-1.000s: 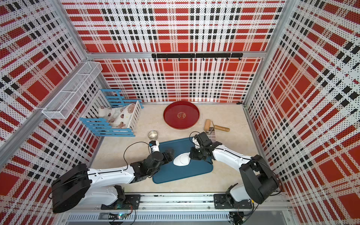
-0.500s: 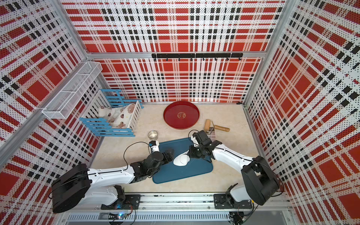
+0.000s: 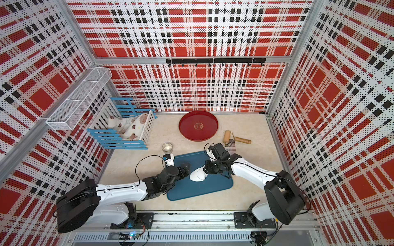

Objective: Roll out the dumpling wrappers from the dough
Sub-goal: Remove the dumpling wrapper from the work surface.

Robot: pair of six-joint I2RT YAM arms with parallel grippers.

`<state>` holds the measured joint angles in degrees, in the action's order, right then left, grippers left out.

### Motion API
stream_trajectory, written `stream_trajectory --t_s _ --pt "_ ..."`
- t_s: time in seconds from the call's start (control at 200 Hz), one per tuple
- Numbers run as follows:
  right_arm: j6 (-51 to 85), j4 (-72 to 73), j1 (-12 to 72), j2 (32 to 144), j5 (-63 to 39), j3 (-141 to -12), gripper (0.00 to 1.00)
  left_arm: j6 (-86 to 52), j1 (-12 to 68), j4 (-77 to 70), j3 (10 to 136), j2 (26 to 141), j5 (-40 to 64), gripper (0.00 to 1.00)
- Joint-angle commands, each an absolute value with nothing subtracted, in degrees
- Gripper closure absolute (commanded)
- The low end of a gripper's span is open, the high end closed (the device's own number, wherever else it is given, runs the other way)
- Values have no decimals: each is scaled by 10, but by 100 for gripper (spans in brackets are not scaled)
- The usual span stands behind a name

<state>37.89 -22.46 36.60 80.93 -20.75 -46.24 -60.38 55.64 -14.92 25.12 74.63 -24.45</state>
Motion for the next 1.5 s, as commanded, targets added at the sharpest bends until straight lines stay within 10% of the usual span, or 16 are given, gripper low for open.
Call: stream_trajectory --t_s 0.0,1.493 --pt "383 -223 374 799 -207 -473 91 -607 555 -159 242 740 -251 13" --pt "415 -209 450 788 -188 -483 91 -610 555 -170 228 729 -251 13"
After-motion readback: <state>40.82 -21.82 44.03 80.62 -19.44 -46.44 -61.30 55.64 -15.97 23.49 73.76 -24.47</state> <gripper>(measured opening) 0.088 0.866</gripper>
